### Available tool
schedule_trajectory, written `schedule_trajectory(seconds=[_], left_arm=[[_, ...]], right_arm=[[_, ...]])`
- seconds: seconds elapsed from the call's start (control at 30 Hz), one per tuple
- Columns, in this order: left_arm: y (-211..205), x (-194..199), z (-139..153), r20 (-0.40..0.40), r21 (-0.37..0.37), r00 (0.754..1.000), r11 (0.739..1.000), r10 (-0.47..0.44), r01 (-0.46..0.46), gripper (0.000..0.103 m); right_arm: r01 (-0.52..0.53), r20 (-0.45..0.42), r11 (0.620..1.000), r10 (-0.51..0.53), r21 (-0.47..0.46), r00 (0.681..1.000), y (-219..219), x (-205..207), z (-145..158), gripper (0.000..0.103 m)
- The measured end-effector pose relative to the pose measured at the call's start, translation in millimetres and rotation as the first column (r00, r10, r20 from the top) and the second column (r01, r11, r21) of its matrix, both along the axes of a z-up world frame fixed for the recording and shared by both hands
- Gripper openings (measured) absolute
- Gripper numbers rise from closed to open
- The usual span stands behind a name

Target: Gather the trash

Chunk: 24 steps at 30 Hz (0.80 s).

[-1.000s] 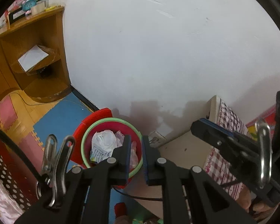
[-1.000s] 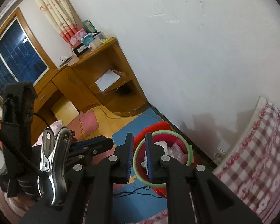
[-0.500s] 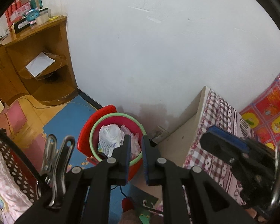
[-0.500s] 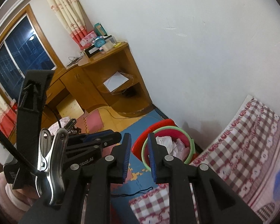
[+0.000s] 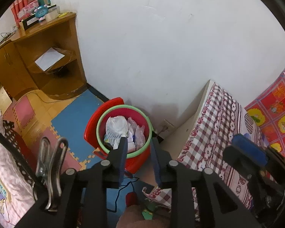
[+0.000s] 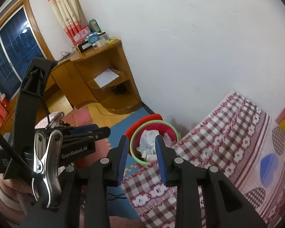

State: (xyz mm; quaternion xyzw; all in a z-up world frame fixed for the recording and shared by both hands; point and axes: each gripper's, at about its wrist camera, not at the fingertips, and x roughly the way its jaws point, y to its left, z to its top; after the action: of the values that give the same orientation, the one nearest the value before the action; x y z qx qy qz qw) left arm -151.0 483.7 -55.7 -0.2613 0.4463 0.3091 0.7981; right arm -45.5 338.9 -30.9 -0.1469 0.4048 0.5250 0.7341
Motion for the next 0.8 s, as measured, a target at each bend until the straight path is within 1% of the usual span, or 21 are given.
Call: schedule_trajectory(seconds=[0.07, 0.23, 0.47, 0.8], left_arm=[[-3, 0, -1, -0.003, -0.002, 1.0, 1.0, 0.001, -0.001, 0.029], [-11, 3, -6, -0.024, -0.014, 1.0, 1.0, 0.004, -0.004, 0.032], [-15, 5, -13, -0.052, -0.021, 0.999, 1.0, 0.003, -0.004, 0.033], [-15, 4, -15, -0.064, -0.021, 0.998, 1.0, 0.011, -0.013, 0.033]], right_arm=[[0.007, -0.003, 1.0, -0.007, -0.014, 1.0, -1, 1, -2, 0.03], [0.029, -0.002, 0.999, -0.029, -0.045, 1.0, -4, 1, -9, 0.03], [0.04, -0.011, 0.997, -0.04, -0.059, 0.999, -5, 2, -11, 0.03], [0.045, -0.015, 0.997, -0.046, -0.066, 0.999, -4, 2, -13, 0.03]])
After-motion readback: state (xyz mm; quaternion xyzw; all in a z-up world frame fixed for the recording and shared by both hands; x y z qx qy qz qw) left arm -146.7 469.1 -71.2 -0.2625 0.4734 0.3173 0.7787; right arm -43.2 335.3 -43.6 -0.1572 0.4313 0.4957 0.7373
